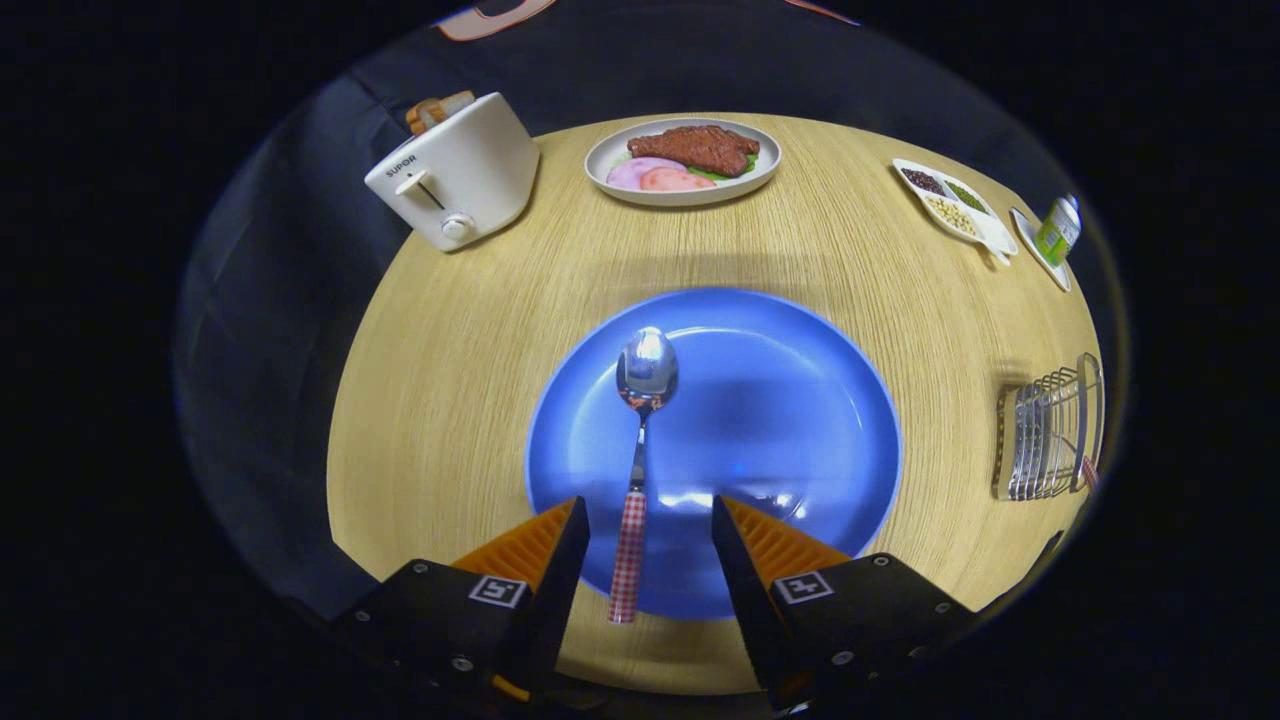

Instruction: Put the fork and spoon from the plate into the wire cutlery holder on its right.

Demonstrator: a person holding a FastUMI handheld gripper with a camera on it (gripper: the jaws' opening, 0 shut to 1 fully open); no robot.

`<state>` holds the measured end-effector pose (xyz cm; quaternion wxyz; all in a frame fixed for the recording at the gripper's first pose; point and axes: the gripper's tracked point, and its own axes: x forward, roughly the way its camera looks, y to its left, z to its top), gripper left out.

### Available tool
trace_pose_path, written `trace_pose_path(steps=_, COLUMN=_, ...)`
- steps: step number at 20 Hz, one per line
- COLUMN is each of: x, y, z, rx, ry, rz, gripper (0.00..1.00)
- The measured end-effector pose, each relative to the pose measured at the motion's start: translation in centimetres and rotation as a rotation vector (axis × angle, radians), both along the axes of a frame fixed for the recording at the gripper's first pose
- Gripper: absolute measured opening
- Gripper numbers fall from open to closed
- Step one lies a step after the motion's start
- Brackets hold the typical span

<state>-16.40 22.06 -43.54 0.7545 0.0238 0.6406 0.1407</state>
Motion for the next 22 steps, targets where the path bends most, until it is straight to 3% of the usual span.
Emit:
trace_pose_path(steps=11, x=-0.6, y=-0.1, z=-1.0, rx=-0.034, ry=0.003, rz=-0.020, gripper=0.20)
trace_pose_path(steps=15, x=-0.4, y=-0.8, z=-0.5, rx=-0.036, ry=-0.027, rz=-0.007, gripper=0.10)
trace_pose_path(steps=22, x=0.3, y=-4.9, z=3.1, rx=-0.055, ry=-0.091, rz=0.022, gripper=0.09)
